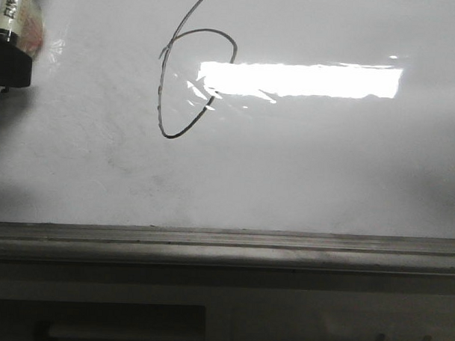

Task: Write number 6 on whiteboard

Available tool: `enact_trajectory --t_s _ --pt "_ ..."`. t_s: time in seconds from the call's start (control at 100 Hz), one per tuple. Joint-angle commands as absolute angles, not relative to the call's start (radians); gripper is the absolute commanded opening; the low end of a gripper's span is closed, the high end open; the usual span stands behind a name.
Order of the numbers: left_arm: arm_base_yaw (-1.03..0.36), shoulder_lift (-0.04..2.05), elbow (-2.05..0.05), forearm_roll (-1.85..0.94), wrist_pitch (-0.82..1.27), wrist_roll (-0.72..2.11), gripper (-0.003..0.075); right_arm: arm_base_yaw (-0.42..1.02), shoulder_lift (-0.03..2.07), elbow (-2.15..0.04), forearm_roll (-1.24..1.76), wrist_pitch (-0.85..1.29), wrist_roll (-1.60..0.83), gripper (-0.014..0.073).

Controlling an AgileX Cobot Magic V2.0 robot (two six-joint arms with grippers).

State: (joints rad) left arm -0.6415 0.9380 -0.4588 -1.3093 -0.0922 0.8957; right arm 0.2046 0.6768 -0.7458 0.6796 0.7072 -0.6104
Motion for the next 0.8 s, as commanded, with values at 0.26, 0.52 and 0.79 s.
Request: enact_trajectory --t_s 0.26,0.52,0.79 --pt "-0.643 0.908 -0.492 -1.290 -0.131 0.889 0.0487 0.199 0.673 -0.772 0.714 0.655 -0.612 0.0362" --pt "-0.643 0.713 -0.492 -1.272 -0.124 0.957 0.0497 0.199 0.673 -0.772 0.714 0.655 -0.612 0.0362" --pt "-0.643 0.509 -0.489 -1.190 0.000 1.086 0.0374 0.199 0.595 -0.757 0.738 0.603 -0.647 0.0124"
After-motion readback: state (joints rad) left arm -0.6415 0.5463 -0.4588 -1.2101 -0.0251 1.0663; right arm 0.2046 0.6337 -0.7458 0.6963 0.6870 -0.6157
